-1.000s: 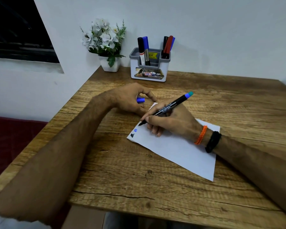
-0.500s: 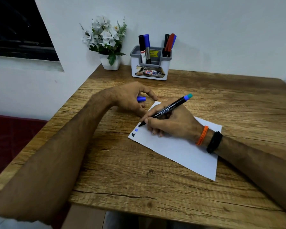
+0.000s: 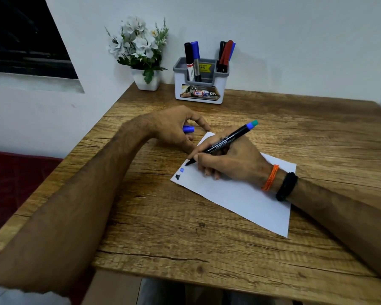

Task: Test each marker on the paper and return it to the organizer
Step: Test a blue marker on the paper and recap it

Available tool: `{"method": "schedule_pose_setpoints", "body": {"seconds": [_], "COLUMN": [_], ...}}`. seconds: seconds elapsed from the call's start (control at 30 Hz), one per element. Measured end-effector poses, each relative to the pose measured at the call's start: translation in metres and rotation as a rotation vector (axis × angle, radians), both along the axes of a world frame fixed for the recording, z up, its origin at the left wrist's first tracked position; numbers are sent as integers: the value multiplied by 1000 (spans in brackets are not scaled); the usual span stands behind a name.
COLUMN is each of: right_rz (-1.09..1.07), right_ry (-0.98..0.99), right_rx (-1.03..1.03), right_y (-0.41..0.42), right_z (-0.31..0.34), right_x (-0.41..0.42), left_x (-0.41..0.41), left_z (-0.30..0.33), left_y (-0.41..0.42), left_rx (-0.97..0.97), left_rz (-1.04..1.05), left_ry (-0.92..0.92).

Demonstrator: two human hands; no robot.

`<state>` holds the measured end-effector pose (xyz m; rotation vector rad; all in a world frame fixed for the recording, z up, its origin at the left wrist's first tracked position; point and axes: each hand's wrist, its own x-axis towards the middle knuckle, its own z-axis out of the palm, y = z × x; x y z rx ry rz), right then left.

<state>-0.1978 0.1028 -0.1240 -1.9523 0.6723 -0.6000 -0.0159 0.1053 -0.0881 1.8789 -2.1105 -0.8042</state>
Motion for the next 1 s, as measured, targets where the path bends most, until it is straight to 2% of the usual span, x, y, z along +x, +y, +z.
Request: {"method": "schedule_pose_setpoints", "body": {"seconds": [1.0], "right_rz": [-9], "right_ry": [-16], "right_rx": [2], "right_y": [-2], "right_z": [-4], "right_x": [-1], "left_x": [-2], "left_z": [2], "left_y": [2], "left_rx": [-5], "left_rz": [-16], "left_ry": [-34]}}
